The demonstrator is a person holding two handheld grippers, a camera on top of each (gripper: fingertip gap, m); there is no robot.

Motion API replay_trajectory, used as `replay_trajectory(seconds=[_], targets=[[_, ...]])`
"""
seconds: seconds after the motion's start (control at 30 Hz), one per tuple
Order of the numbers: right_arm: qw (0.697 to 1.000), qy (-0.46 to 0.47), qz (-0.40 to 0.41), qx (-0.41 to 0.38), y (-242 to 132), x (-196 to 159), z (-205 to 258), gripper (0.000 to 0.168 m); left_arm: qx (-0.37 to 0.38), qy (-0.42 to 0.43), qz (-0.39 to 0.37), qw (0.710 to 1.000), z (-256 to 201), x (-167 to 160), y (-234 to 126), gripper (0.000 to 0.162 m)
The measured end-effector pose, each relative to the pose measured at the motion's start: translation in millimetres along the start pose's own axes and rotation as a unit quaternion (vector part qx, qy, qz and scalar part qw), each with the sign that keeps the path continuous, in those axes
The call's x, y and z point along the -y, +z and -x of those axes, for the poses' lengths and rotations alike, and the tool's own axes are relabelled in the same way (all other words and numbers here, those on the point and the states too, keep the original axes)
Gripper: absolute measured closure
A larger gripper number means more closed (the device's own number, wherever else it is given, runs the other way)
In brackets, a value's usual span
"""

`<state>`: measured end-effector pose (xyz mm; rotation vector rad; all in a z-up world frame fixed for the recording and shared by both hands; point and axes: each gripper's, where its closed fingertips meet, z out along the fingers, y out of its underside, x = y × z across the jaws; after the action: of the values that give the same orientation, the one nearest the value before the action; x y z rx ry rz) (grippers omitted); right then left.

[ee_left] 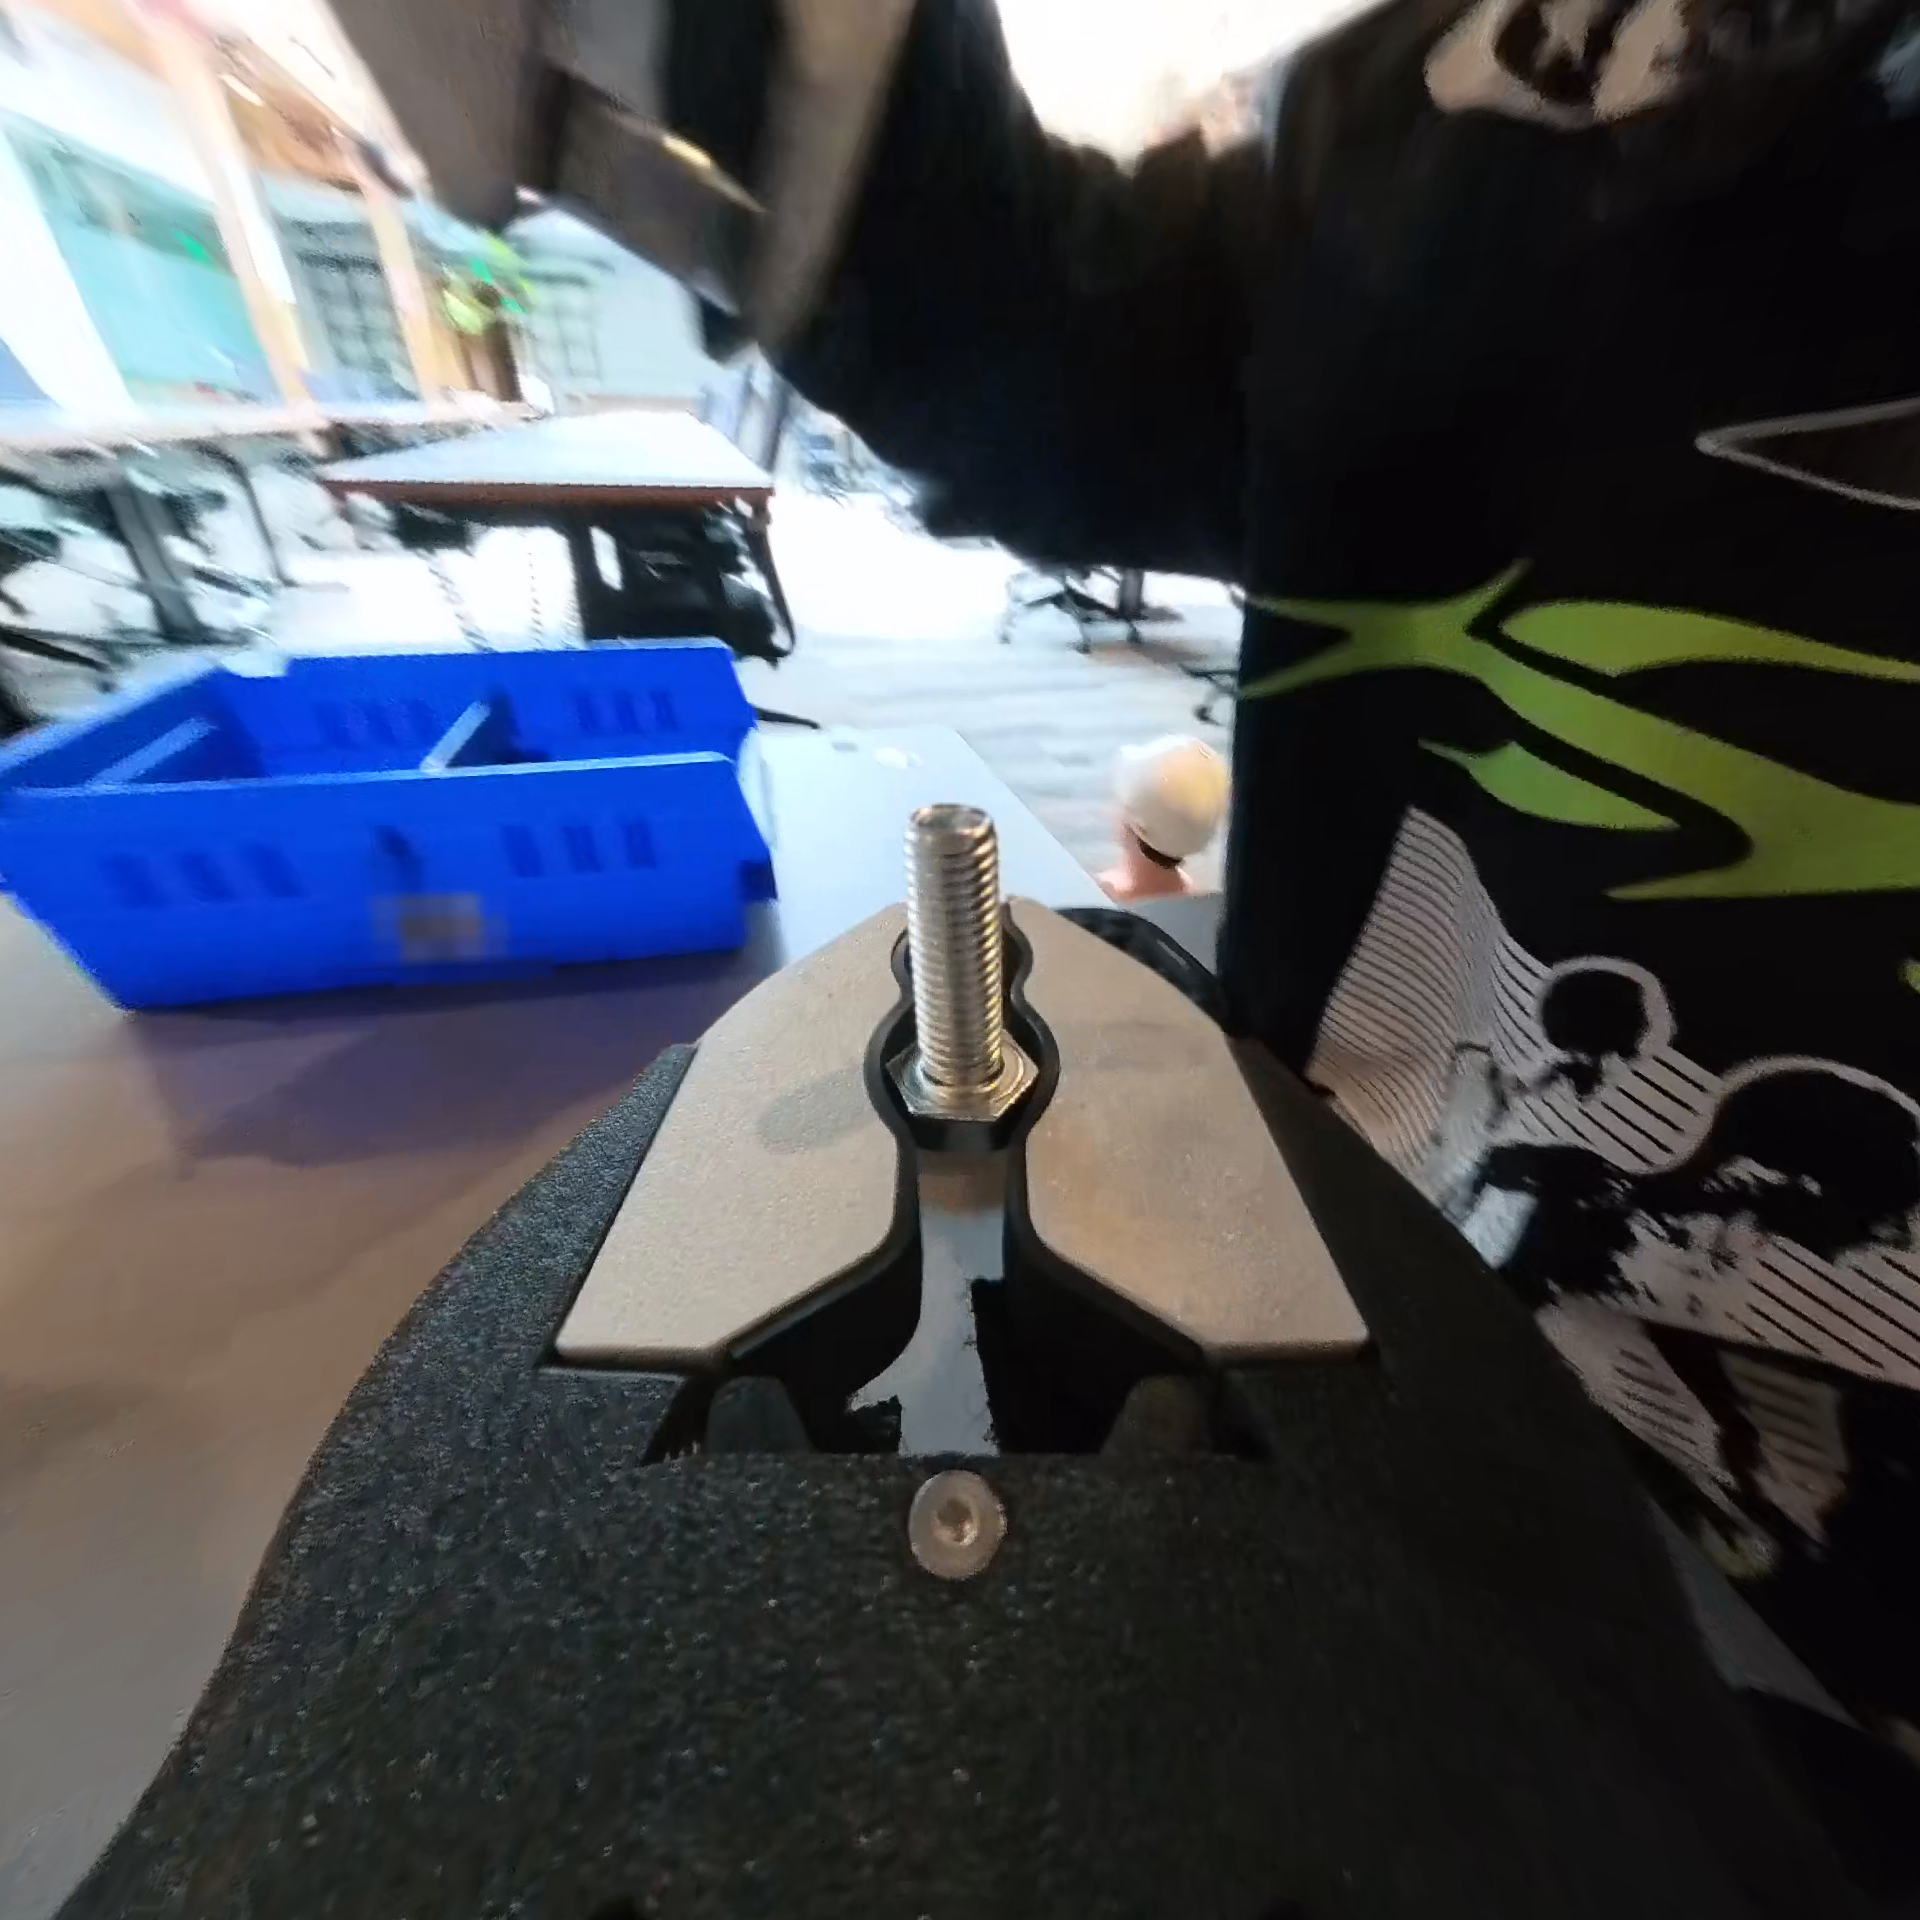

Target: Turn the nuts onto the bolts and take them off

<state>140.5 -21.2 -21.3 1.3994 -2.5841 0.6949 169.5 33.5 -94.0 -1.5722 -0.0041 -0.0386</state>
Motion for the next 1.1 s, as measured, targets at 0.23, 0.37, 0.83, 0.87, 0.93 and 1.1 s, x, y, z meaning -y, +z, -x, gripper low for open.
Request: replay_trajectory(seconds=[0.23,0.37,0.83,0.87,0.93,1.1], targets=[[0.966,0.233,-0.033,-0.106,-57,-98,1,0.152,0.020,0.009,-0.015,1.000,3,7,-10,0.150],[0.920,0.362,-0.018,-0.146,-73,-178,21,0.152,0.015,0.010,-0.012,1.000,1,7,-12,0.150],[0.743,0.648,0.101,-0.132,-35,-382,104,0.151,0.003,0.009,0.001,1.000,-1,2,-7,0.150],[0.734,0.659,0.107,-0.125,-31,-389,108,0.151,0.002,0.007,0.002,1.000,-2,2,-8,0.150],[0.720,0.673,0.123,-0.113,-23,-402,115,0.151,0.005,0.006,0.002,1.000,-1,1,-8,0.150],[0.697,0.693,0.161,-0.087,-6,-425,130,0.151,0.005,0.006,0.004,1.000,-3,-1,-9,0.150]])
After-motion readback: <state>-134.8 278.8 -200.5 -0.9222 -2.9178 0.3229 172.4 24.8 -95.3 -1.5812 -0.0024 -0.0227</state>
